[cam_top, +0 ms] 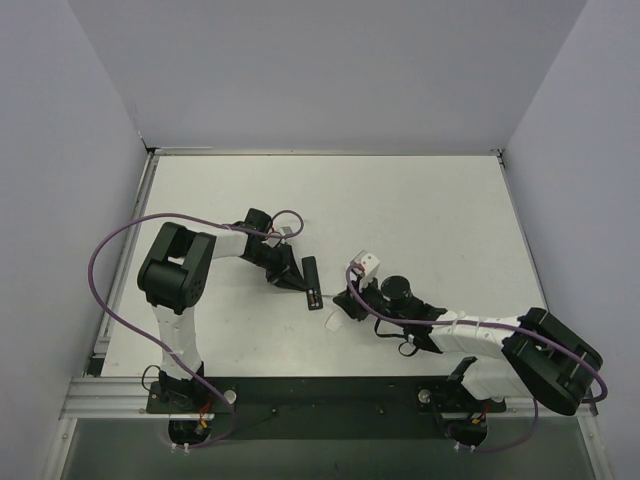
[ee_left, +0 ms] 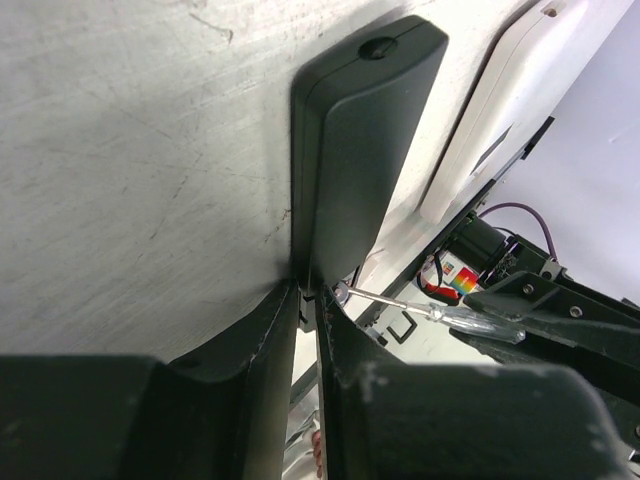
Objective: Unload the batteries from the remote control
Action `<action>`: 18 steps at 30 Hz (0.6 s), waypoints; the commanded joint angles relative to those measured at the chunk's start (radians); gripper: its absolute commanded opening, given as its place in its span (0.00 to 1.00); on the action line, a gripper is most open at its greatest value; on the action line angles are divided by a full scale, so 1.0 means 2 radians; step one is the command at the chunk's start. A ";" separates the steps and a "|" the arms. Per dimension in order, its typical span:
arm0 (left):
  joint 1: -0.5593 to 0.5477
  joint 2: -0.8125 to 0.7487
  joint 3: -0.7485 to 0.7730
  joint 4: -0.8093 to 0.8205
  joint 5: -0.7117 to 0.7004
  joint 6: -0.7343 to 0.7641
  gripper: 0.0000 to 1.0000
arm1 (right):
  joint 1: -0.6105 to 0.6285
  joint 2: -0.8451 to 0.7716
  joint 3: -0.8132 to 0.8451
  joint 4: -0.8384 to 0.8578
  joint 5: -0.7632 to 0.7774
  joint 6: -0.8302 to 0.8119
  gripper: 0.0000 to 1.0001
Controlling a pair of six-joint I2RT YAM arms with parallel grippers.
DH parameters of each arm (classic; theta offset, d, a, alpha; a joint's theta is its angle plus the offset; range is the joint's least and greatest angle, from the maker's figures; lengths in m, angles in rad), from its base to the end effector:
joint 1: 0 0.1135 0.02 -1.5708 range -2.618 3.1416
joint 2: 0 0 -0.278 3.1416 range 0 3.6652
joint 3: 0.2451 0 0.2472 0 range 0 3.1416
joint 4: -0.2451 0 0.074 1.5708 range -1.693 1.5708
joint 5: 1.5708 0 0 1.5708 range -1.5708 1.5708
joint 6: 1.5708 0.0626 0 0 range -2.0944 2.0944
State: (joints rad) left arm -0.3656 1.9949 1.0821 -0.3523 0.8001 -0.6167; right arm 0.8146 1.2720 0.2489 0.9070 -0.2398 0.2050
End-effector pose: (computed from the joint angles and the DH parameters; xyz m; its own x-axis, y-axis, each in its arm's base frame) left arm 0.3238 -0.1720 0.1017 -0.9872 -0.0535 0.1502 -0.1474 0.6649 -0.7322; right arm 0.1595 0.1907 0.1901 -0.2546 0.0183 -0.9669 -0.8341 0.5017 0.2291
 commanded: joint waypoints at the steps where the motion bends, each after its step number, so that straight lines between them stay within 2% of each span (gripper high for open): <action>1: -0.007 0.012 0.001 0.010 -0.020 0.007 0.23 | 0.039 -0.016 0.052 -0.080 -0.011 -0.058 0.00; 3: -0.007 0.012 0.000 0.015 -0.020 0.005 0.23 | 0.047 -0.014 0.079 -0.130 -0.001 -0.094 0.00; 7: -0.007 0.013 0.000 0.019 -0.020 0.002 0.23 | 0.049 -0.020 0.078 -0.128 0.006 -0.097 0.00; 18: -0.008 0.015 -0.001 0.009 -0.030 0.006 0.23 | 0.020 -0.006 -0.006 0.044 -0.003 0.009 0.00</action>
State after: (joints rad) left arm -0.3672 1.9957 1.0817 -0.3489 0.8005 -0.6224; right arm 0.8700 1.2594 0.2840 0.8371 -0.1921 0.1196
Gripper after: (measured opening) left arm 0.235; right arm 0.116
